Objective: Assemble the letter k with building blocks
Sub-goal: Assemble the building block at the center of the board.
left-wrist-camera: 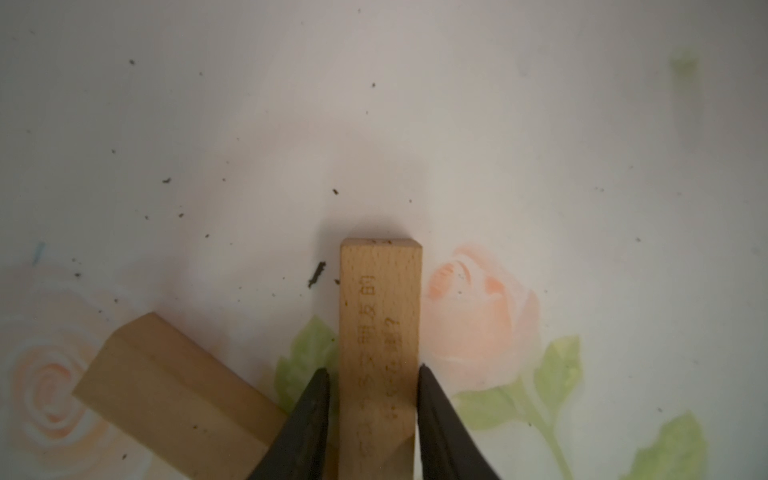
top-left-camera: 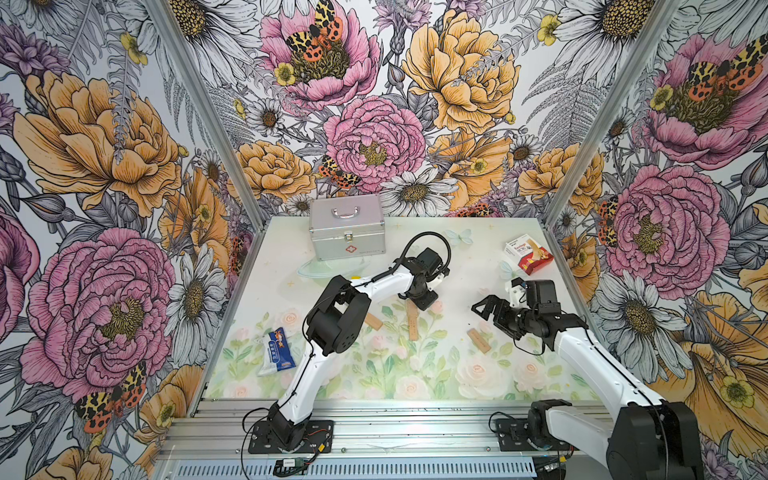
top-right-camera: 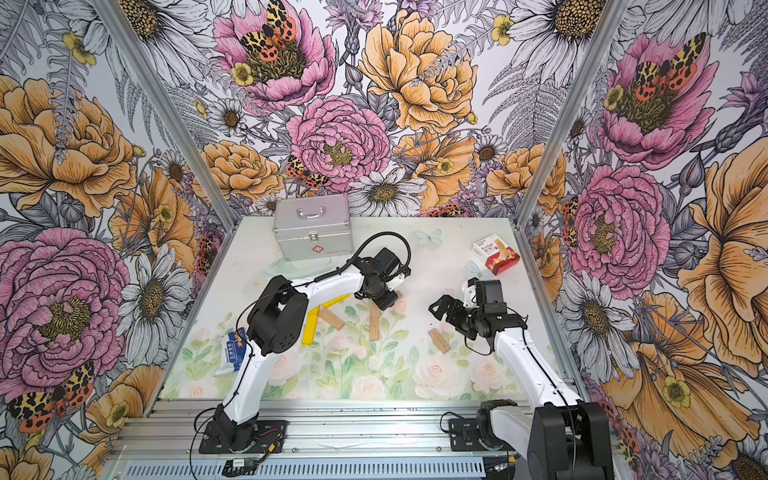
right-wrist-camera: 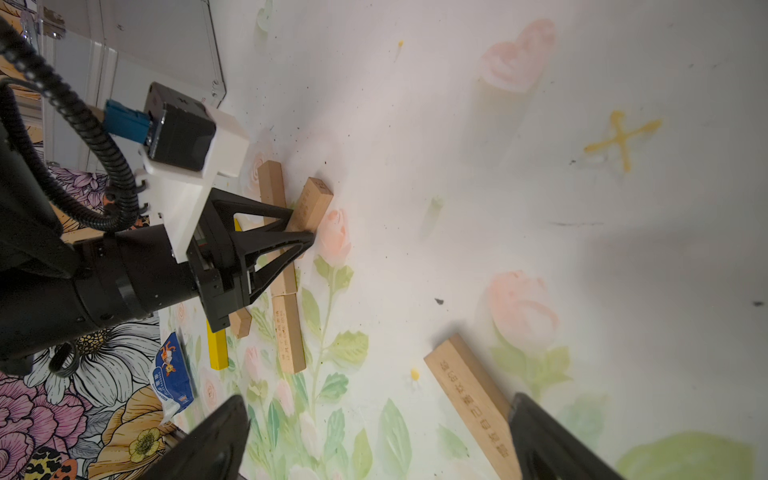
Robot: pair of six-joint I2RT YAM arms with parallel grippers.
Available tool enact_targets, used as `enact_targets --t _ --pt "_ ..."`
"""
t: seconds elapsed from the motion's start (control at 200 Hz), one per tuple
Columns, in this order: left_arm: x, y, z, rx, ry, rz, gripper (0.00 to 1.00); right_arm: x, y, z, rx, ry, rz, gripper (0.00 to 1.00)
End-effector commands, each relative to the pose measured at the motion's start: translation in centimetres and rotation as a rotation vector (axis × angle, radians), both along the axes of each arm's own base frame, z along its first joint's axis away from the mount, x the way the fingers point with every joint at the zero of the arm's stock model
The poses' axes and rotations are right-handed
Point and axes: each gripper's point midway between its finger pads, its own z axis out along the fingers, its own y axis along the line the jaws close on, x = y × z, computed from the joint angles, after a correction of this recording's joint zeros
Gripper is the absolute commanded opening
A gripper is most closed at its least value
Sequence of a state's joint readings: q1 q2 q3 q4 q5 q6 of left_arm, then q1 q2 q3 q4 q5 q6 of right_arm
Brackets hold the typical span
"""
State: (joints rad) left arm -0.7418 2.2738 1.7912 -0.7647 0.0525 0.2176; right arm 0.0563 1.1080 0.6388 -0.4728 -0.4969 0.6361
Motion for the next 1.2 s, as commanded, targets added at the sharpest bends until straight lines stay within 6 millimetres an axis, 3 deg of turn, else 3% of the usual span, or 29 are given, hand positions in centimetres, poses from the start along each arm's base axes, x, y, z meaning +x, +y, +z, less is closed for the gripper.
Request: enact_targets --t 0.0,0.14,0.32,0.6,0.685,0.811,0.826,0.851,0.866,1.026,1.061,1.081,1.196 --pt "-0.1 1.4 0.3 0.028 0.010 0.004 0.37 0.8 0.1 1.0 -0.011 -0.044 -0.003 0.99" --pt "0.0 0.8 1.4 -0.003 -0.002 -0.002 0.39 0.8 0.0 0.8 -0.015 -0.039 -0.003 0.99" --pt "0.7 -0.2 4.4 -0.055 -0.055 -0.008 0.42 1.2 0.3 1.1 -0.005 -0.047 0.001 0.99" --pt "2.4 1.2 9.2 -0.065 -0.176 0.023 0.49 1.5 0.5 1.7 -0.003 -0.060 0.005 0.99" --pt "2.5 1.7 11.6 -0.107 -0.196 0.044 0.54 1.5 0.7 2.0 -0.005 -0.070 0.018 0.99" --pt "0.7 1.5 15.4 -0.245 -0.159 0.050 0.71 1.4 0.8 2.5 -0.058 -0.075 0.059 0.99" --pt "0.4 1.4 15.7 -0.262 -0.149 0.051 0.75 1.2 0.8 2.6 -0.068 -0.072 0.065 0.99" --pt "-0.1 1.4 16.1 -0.290 -0.128 0.049 0.95 1.2 0.7 2.7 -0.086 -0.070 0.075 0.99" --pt "-0.4 1.3 16.2 -0.307 -0.111 0.046 0.98 1.2 0.6 2.8 -0.095 -0.073 0.080 0.99" --pt "-4.1 1.2 17.2 -0.456 0.067 0.031 0.99 0.7 0.9 3.5 -0.147 -0.068 0.164 0.99" --pt "-4.8 1.3 16.6 -0.464 0.108 0.037 0.99 0.6 1.0 3.4 -0.157 -0.060 0.185 0.99" --pt "-5.4 1.6 18.0 -0.493 0.100 0.031 0.99 0.4 1.1 3.4 -0.164 -0.054 0.199 0.99" --pt "-7.9 2.4 18.5 -0.553 0.198 0.050 0.99 -0.1 1.6 2.8 -0.219 -0.019 0.277 0.99"
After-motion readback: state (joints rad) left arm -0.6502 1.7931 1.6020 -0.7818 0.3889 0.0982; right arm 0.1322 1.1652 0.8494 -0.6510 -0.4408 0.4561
